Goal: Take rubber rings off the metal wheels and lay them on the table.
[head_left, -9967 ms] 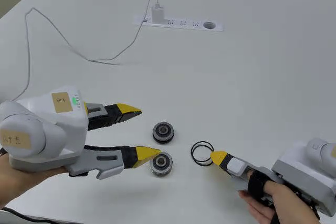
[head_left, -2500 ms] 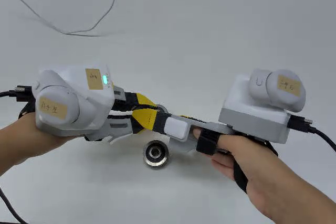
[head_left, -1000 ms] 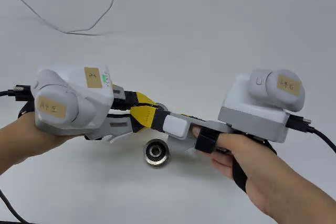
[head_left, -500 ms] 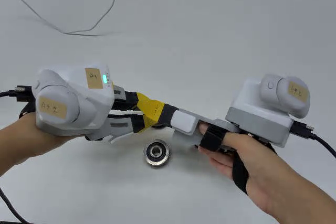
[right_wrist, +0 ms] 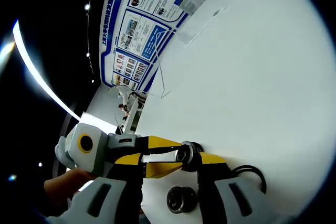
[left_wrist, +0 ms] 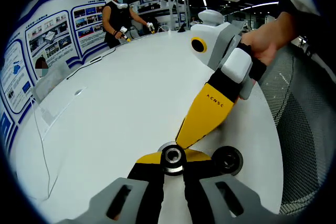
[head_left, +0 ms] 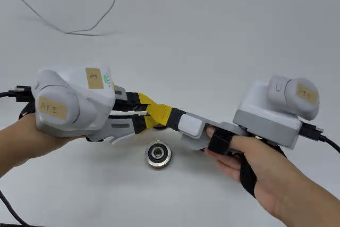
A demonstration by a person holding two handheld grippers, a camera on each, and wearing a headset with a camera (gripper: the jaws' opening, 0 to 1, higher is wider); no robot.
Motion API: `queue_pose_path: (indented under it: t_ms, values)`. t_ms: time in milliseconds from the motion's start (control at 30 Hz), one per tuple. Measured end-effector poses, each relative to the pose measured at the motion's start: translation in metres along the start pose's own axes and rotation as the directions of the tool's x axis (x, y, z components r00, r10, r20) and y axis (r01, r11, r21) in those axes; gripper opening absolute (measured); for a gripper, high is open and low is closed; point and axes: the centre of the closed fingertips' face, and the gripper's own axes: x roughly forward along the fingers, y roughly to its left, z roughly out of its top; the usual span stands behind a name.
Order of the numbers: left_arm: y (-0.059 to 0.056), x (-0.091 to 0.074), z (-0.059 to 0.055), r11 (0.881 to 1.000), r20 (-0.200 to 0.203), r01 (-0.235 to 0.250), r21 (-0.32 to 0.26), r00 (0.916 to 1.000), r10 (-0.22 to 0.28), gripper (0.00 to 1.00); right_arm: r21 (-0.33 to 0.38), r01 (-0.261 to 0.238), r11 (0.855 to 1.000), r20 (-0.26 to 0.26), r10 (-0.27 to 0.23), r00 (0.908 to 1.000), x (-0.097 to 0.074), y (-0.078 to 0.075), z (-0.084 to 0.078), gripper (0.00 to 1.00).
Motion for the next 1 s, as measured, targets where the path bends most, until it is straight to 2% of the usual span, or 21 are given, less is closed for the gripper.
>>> queue_pose_path:
  t_ms: [200, 467, 733, 867, 1000]
  values:
    - [-0.0001, 0.0, -0.0001, 1.0, 0.001, 0.0, -0.001, 1.0, 0.0, 0.13, 0.004, 0.007, 1.0, -0.005, -0.007, 1.0, -0.0012, -0.0072, -0.0012, 0.35]
    - [0.0002, 0.0002, -0.0012, 1.0, 0.001, 0.0, 0.0, 1.0, 0.0, 0.13, 0.026, 0.0, 1.0, -0.021, 0.001, 0.9998, 0.0015, -0.0064, -0.0055, 0.35]
    - [0.0009, 0.0006, -0.0024, 1.0, -0.001, 0.001, 0.001, 1.0, -0.001, 0.13, 0.005, 0.006, 1.0, -0.041, -0.006, 0.9991, 0.0011, -0.0074, -0.0089, 0.35]
    - [0.0011, 0.0008, -0.0028, 1.0, -0.001, 0.002, 0.001, 1.0, -0.002, 0.13, 0.039, -0.011, 0.999, -0.026, 0.012, 0.9996, -0.0015, -0.0096, -0.0096, 0.33]
    - [0.0011, 0.0009, -0.0029, 1.0, -0.002, 0.001, 0.0, 1.0, -0.001, 0.13, 0.032, -0.009, 0.999, -0.021, 0.01, 0.9997, -0.0025, -0.0095, -0.0083, 0.29]
